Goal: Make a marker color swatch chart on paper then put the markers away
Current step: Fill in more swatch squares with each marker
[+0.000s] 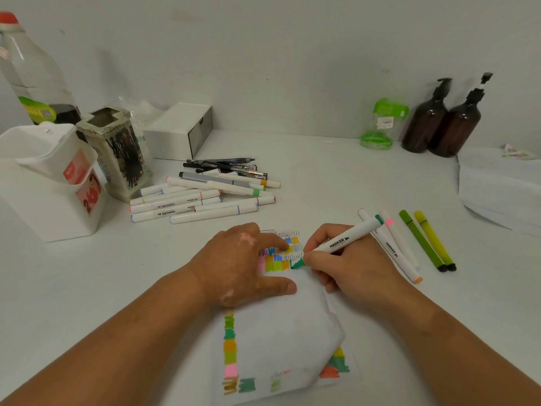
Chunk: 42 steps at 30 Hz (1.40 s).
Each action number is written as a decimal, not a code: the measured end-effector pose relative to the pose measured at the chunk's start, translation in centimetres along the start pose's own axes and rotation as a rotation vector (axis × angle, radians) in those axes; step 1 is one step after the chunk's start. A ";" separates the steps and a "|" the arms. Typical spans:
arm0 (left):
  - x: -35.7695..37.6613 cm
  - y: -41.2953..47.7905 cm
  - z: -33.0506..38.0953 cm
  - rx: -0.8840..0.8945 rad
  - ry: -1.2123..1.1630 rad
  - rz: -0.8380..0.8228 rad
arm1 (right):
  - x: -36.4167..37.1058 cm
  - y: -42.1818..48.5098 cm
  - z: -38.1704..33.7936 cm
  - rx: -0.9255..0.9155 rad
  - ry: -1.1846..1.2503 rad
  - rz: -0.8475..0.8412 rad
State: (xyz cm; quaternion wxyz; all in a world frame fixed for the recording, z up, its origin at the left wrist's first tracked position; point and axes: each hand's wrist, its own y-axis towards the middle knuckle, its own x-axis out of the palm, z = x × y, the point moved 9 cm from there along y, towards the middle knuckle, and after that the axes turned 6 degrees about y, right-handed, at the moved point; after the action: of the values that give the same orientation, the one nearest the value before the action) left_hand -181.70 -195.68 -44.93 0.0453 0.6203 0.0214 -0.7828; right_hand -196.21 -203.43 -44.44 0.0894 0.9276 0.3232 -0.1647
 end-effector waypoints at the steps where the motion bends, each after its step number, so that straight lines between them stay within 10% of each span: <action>1: 0.0 0.0 0.0 0.000 0.002 0.000 | 0.0 0.0 0.0 -0.003 -0.004 -0.005; 25: 0.0 0.0 0.1 -0.007 0.016 -0.008 | -0.3 0.2 0.5 0.003 -0.018 0.036; 30: -0.2 -0.3 0.0 -0.007 -0.014 0.024 | -1.7 0.3 0.9 0.054 0.302 0.178; 42: -2.9 -0.7 -0.8 -0.083 -0.681 0.253 | -2.3 0.2 -0.7 -0.012 0.625 0.152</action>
State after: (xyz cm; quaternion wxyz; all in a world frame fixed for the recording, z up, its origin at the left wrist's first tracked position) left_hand -180.32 -194.79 -42.27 0.1715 0.3196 -0.0403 -0.9310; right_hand -197.62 -204.73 -42.89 0.0035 0.9543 0.2656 0.1371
